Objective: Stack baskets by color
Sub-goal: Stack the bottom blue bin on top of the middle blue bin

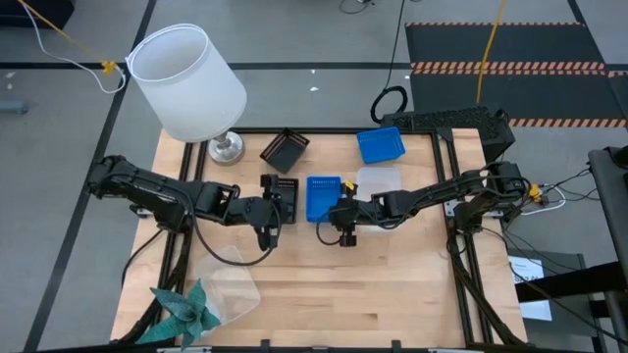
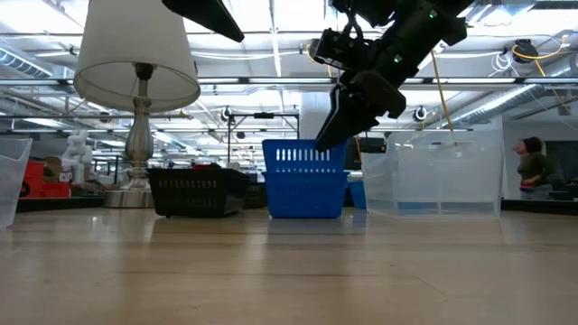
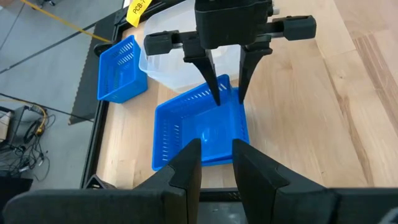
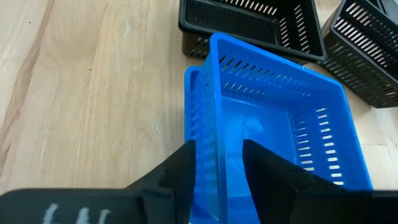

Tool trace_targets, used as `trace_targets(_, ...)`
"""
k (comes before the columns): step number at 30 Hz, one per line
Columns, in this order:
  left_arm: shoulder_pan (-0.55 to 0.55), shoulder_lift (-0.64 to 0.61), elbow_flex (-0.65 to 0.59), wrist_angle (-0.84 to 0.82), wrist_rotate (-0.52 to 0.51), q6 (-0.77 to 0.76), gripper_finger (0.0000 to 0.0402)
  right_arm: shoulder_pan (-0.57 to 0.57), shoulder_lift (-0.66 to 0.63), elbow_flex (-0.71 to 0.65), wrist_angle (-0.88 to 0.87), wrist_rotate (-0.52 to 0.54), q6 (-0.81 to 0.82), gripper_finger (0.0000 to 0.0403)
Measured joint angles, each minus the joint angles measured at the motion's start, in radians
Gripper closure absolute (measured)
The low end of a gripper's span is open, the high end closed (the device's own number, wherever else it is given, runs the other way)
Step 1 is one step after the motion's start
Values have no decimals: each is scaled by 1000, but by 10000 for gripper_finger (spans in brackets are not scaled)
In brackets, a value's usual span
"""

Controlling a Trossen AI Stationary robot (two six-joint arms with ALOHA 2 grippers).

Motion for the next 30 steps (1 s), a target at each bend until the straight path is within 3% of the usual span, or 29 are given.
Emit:
trace_targets(14,0,0,0,-1,0,0,309,2,-37,0,-4,-2,17,300)
trace_targets(19,0,0,0,-2,0,3,309,2,-100,0,-21,-62,58,320)
trace_targets(30,0,0,0,13,0,4,309,3,-121,0,-32,-79,98,394)
